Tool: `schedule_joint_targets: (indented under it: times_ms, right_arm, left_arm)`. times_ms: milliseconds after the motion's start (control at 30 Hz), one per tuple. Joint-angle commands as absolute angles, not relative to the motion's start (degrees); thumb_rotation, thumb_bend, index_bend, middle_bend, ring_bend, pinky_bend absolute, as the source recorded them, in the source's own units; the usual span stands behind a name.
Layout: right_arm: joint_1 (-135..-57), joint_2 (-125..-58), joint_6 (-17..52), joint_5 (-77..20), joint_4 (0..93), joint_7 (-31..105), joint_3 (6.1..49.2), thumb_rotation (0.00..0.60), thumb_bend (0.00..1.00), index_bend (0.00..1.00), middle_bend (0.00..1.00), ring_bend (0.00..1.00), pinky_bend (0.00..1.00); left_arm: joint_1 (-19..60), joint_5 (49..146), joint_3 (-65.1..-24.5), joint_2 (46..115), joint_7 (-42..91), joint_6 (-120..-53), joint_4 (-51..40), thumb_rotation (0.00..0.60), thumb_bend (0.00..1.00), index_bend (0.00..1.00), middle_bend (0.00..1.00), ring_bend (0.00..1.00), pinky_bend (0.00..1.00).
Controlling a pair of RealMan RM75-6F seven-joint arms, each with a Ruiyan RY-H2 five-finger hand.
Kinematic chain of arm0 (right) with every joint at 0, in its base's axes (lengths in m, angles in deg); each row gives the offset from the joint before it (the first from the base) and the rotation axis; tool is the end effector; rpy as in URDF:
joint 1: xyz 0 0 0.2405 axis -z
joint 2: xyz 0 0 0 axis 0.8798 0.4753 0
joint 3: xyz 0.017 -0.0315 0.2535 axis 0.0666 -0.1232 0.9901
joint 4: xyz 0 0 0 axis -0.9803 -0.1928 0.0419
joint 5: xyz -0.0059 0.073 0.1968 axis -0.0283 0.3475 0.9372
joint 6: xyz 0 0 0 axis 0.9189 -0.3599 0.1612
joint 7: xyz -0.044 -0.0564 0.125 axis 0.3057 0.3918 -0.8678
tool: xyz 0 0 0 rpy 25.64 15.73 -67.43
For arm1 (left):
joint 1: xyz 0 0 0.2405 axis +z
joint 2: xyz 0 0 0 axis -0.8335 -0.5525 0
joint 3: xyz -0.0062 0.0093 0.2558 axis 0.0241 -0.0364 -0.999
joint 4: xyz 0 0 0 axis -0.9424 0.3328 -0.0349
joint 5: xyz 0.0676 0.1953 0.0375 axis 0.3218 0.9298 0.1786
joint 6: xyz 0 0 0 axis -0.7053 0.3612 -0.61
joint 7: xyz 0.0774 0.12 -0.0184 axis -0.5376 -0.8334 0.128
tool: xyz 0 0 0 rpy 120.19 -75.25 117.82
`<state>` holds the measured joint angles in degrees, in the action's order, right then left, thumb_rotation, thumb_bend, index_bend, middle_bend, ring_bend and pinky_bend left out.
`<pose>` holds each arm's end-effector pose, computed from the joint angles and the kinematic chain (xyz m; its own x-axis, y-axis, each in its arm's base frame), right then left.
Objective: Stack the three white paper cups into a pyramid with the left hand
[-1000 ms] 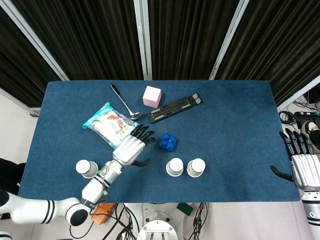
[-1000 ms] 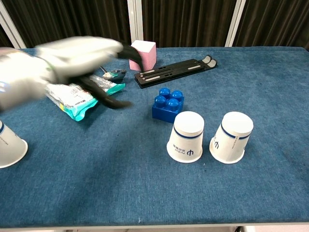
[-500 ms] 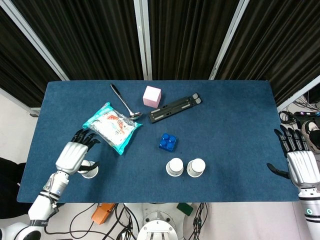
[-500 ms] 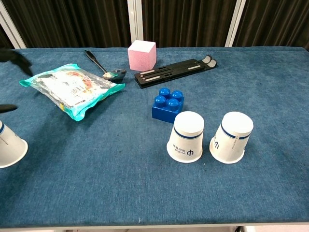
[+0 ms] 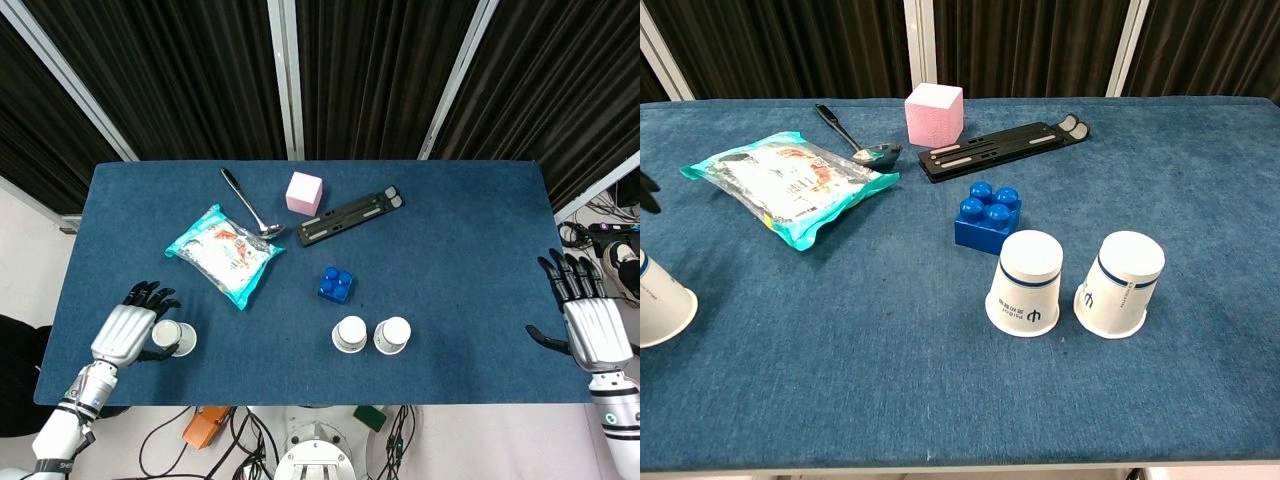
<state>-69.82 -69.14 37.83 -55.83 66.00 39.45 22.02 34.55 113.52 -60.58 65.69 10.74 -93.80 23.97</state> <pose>-0.2859 -0.2036 0.1718 0.4429 0.0486 0.8953 -0.8847 -0.1383 0.4452 -0.2564 0.2090 0.0743 0.4607 0.3266 0.8253 0.8865 -0.2141 -0.4101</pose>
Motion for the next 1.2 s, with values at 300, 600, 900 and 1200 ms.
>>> schedule_joint_targets:
  times_ms: [300,600,900,1200]
  right_arm:
    - [-69.9,-69.1,37.6,-55.6,66.6,40.3,21.9,0.6,0.24,0.0,0.03,0.0,0.01]
    - [-70.0,-69.2,37.6,-55.5,67.3,41.3,21.8,0.6,0.24,0.0,0.03,0.0,0.01]
    - [-69.9,-69.3,37.6,-55.3,68.0,42.1,21.7,0.6,0.24,0.0,0.03,0.0,0.01]
    - [-69.8,-69.3,37.4,-55.0,67.5,41.1,21.5,0.6,0.24,0.0,0.03,0.0,0.01]
  left_arm:
    - [36.2,112.5,-60.5,65.2,10.2,-91.6,22.8,0.543,0.24,0.26,0.12,0.03,0.0]
    - [36.3,111.7,-59.4,65.2,12.6,-88.8,21.0,0.533,0.29,0.28,0.12,0.03,0.0]
    - [35.8,115.0,-57.9,64.8,16.8,-88.0,21.3,0.506,0.34,0.4,0.15,0.05,0.0]
    - [29.9,123.9,-53.8,66.3,21.5,-85.7,24.2,0.497,0.33,0.4,0.15,0.05,0.0]
